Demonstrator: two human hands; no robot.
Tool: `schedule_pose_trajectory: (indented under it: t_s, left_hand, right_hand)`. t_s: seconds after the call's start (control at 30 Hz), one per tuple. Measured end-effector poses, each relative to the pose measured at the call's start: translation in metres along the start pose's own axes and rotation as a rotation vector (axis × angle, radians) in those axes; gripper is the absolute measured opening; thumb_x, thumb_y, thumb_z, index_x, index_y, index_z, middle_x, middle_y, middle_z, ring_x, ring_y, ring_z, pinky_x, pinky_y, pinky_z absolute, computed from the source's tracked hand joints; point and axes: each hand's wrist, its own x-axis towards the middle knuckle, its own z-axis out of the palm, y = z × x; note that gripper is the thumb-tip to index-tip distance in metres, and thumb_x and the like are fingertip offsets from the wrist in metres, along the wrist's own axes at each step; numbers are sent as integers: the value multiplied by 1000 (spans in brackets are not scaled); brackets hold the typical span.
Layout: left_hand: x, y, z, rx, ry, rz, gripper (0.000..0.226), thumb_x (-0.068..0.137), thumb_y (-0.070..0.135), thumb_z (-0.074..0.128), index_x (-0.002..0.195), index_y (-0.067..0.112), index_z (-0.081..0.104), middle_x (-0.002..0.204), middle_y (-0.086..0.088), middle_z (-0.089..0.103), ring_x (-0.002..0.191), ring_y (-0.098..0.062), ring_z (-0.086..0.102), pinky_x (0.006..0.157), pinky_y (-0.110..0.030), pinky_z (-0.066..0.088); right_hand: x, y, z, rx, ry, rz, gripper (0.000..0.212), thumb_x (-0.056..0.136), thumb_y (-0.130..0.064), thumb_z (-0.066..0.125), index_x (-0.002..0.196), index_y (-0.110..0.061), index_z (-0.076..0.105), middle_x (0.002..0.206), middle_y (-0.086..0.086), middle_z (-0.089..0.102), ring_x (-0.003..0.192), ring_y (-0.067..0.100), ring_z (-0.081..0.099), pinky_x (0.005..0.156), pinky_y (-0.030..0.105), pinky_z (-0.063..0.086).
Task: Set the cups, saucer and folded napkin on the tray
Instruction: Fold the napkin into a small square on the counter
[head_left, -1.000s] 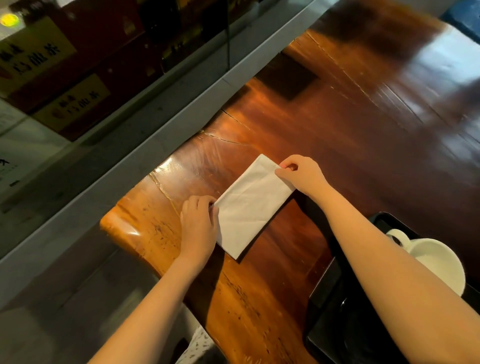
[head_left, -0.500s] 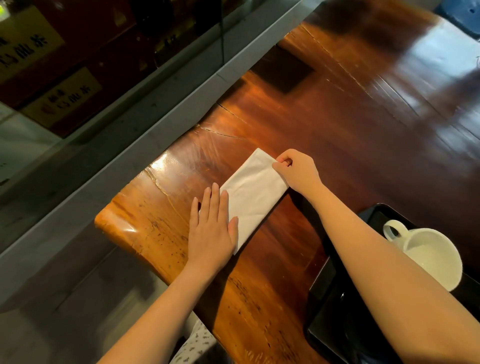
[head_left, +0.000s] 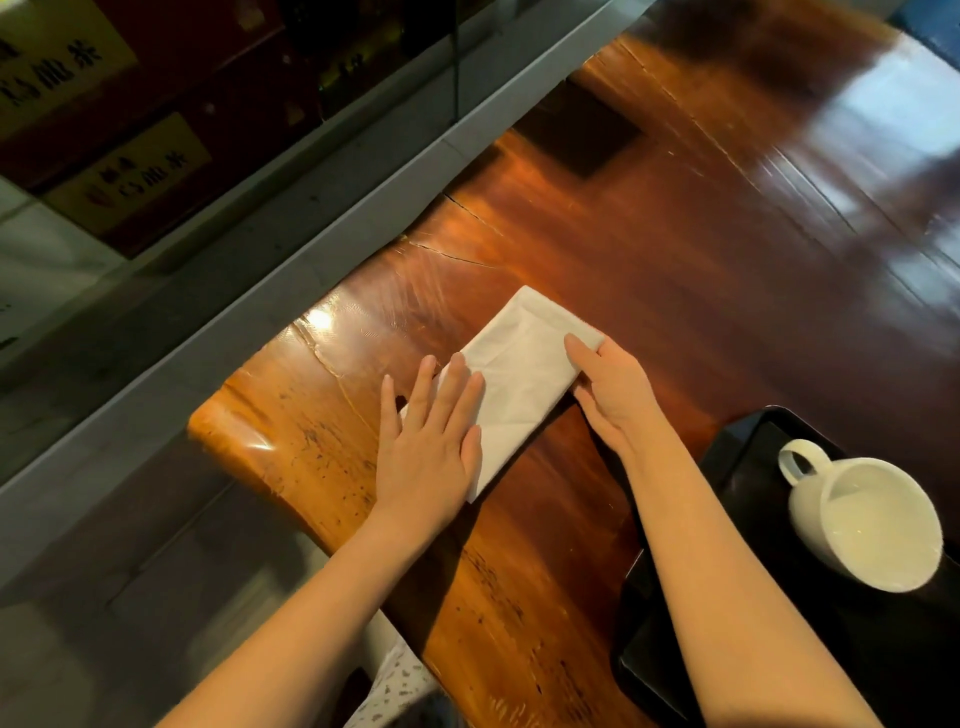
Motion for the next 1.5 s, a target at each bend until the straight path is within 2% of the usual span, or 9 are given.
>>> schedule_pose_trajectory:
  t_s: [0.1,0.27,0.5,0.63,0.77,0.97,1.13,1.33,1.5]
  left_hand:
    - [4,-1,0,84,-17,81,55,95,35,14,147,21,26,156,-2,25,145,-28,18,113,-55,12]
    - [9,-5,1,110,-55,116,57,96,33,4,147,18,24,155,-5,26,144,-28,21,113,-50,13]
    - [10,-1,1,98,-66,93,59,94,44,12,146,18,21,155,-7,25,144,-29,20,113,-53,10]
    - [10,-3,3,68,-93,83,59,94,45,16,147,18,24,156,-7,23,145,-28,18,114,-55,15]
    - [10,-5,4,20,-108,99,59,95,45,17,147,18,22,157,-7,22,145,-27,16,112,-53,11]
    - [14,-5,-12,-239,-52,32,51,96,37,36,144,25,30,156,4,27,146,-18,17,116,-46,7]
    - [52,-21,-22,-540,120,-113,29,91,22,52,119,29,57,110,10,65,106,-18,55,94,-36,38]
    - [112,-42,-51,-544,-238,59,38,83,19,67,121,20,62,98,5,63,84,-9,50,66,-10,36]
    - [130,-50,-59,-488,-457,160,24,82,24,69,106,21,66,88,15,57,71,-1,49,62,-10,36]
  right_hand:
    - [-3,-7,4,12,-19,-37,11,95,-20,51,98,-25,60,102,-4,65,98,12,62,78,23,53]
    - [-17,-6,7,12,-61,-93,29,98,-25,43,123,-13,51,99,-8,60,73,-12,65,57,5,49]
    - [-27,0,8,-240,-98,-185,29,93,-28,53,121,-22,48,103,-12,59,92,3,62,78,18,55]
    - [-26,17,9,-611,-89,-244,33,87,-20,63,114,-24,45,102,-16,52,93,1,53,65,7,45]
    - [-28,28,10,-654,-72,-305,44,87,-15,62,128,-16,45,116,-11,51,107,3,47,76,5,37]
    - [-31,38,9,-701,0,-333,39,89,-14,61,126,-15,50,115,-9,54,105,1,46,69,1,35]
    - [-31,45,11,-764,59,-350,25,90,-15,58,112,-3,55,126,5,55,99,5,46,65,5,37]
    - [-30,49,13,-809,99,-391,20,91,-16,57,108,-4,58,120,3,53,90,1,48,62,2,41]
    - [-30,53,16,-792,106,-387,26,92,-18,55,115,-5,58,106,-8,40,81,-7,45,63,-4,38]
